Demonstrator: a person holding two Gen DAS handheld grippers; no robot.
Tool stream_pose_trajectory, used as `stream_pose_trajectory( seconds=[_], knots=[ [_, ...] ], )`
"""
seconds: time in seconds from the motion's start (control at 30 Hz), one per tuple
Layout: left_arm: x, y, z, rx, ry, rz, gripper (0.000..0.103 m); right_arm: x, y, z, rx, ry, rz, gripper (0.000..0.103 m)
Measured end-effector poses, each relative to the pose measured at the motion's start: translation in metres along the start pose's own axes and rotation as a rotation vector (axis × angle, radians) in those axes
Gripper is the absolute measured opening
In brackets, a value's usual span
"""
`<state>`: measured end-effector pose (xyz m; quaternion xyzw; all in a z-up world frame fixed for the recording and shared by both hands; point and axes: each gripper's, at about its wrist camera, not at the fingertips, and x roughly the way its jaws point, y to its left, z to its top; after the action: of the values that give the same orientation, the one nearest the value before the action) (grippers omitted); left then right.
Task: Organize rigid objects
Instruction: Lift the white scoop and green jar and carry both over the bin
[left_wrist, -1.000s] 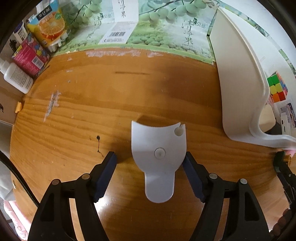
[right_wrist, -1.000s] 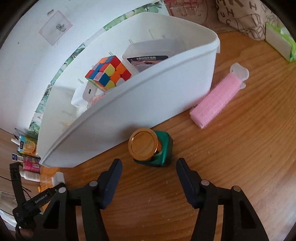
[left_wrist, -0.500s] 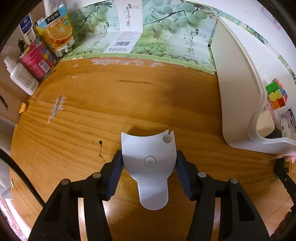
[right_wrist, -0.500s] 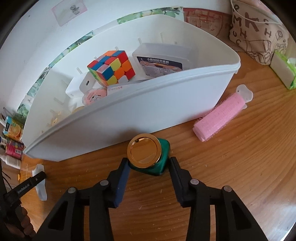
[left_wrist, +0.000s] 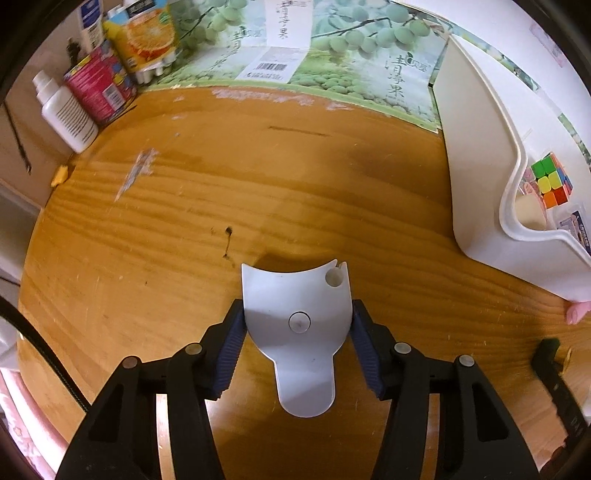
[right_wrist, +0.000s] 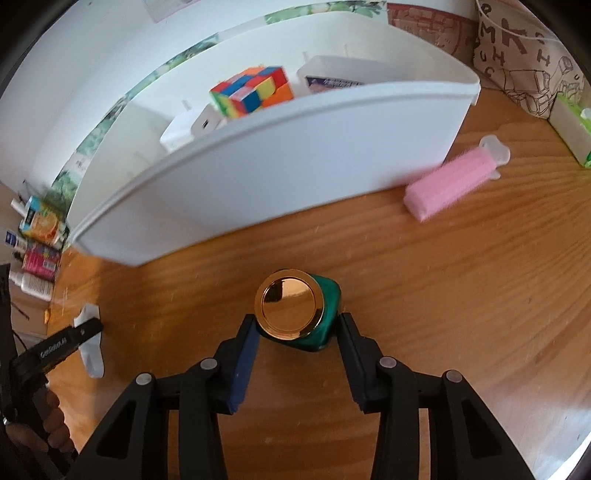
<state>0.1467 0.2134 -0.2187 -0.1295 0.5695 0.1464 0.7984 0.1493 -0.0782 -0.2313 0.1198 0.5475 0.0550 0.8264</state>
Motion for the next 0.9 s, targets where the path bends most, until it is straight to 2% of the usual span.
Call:
stream_pose_trajectory(
  seconds=[0.17, 0.3, 0.6, 0.9],
  knots=[
    [-0.006, 0.010, 0.000, -0.043, -0.031, -0.018, 0.059, -0.005, 0.016, -0.019, -0.060, 0.032, 0.040, 0.043],
    [-0.033, 0.012, -0.007, -0.101, -0.123, -0.092, 0.059, -0.020, 0.031, -0.027, -0.128, 0.002, 0.060, 0.042],
    [-0.104, 0.007, -0.002, -0.120, -0.466, -0.282, 0.059, -0.070, 0.047, -0.015, -0.237, -0.169, 0.111, 0.040],
    [-0.155, -0.022, 0.010, -0.031, -0.662, -0.387, 0.059, -0.139, 0.047, 0.017, -0.384, -0.416, 0.042, 0.040]
  ],
)
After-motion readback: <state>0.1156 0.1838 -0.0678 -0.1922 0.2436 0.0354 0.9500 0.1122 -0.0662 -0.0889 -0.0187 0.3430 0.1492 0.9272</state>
